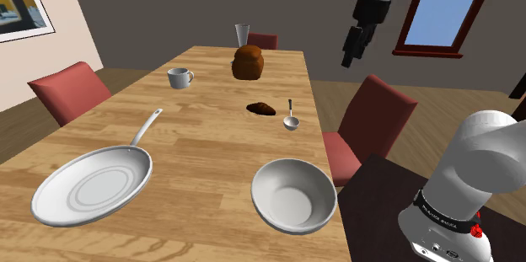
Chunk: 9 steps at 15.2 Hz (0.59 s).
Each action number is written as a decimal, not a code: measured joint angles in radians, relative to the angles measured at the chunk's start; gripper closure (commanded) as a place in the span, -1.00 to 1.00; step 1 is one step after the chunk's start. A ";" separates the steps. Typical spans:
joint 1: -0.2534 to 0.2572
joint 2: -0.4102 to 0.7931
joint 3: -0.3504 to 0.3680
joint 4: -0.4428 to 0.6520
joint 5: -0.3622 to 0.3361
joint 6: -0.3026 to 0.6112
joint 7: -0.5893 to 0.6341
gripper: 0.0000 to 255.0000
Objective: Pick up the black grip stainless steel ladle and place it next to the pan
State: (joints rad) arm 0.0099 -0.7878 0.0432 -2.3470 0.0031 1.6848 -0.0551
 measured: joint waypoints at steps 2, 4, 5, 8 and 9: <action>-0.005 0.014 0.006 -0.004 0.005 0.016 0.018 -1.00; -0.023 0.053 0.019 -0.015 0.019 0.059 0.076 -1.00; -0.032 0.080 0.029 -0.013 0.028 0.081 0.112 -1.00; -0.064 0.166 0.050 -0.031 0.051 0.174 0.216 -1.00; -0.075 0.197 0.056 -0.030 0.058 0.202 0.250 -1.00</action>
State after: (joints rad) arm -0.0646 -0.5905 0.0997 -2.3768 0.0611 1.8865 0.1952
